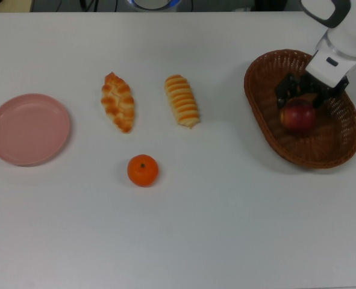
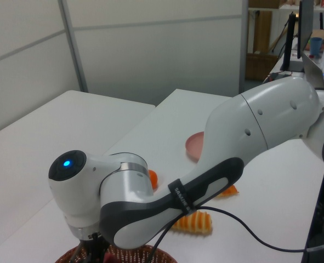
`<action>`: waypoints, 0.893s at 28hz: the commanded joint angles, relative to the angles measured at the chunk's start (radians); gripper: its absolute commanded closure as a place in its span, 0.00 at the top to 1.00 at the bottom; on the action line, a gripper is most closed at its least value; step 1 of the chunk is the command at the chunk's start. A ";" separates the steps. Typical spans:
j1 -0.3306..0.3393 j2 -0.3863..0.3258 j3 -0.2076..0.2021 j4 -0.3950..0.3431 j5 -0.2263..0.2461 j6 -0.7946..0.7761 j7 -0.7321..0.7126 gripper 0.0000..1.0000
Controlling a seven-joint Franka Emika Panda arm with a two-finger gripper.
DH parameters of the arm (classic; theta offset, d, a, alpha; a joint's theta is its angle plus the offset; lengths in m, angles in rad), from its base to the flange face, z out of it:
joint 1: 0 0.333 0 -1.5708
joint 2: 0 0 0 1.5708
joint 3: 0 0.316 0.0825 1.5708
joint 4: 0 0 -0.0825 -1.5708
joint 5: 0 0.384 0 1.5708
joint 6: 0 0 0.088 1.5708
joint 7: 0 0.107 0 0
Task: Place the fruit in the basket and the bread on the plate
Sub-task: 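Release the apple and move down onto the striped bread roll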
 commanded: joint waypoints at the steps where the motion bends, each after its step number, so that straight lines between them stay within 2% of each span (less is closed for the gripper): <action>1: -0.012 -0.047 -0.017 -0.012 -0.001 -0.052 0.010 1.00; 4: -0.037 -0.099 -0.015 -0.054 0.000 -0.110 -0.020 1.00; 5: -0.077 -0.162 -0.012 -0.121 0.012 -0.117 -0.086 1.00; 9: -0.126 -0.265 -0.018 -0.245 0.045 -0.117 -0.230 1.00; 10: -0.137 -0.297 -0.032 -0.288 0.057 -0.117 -0.276 1.00; 14: -0.138 -0.343 -0.103 -0.374 0.062 -0.103 -0.338 1.00; 17: -0.134 -0.408 -0.156 -0.491 0.063 -0.013 -0.367 1.00; 20: -0.115 -0.442 -0.213 -0.595 0.063 0.072 -0.381 1.00; 25: -0.112 -0.419 -0.238 -0.655 0.062 0.153 -0.388 1.00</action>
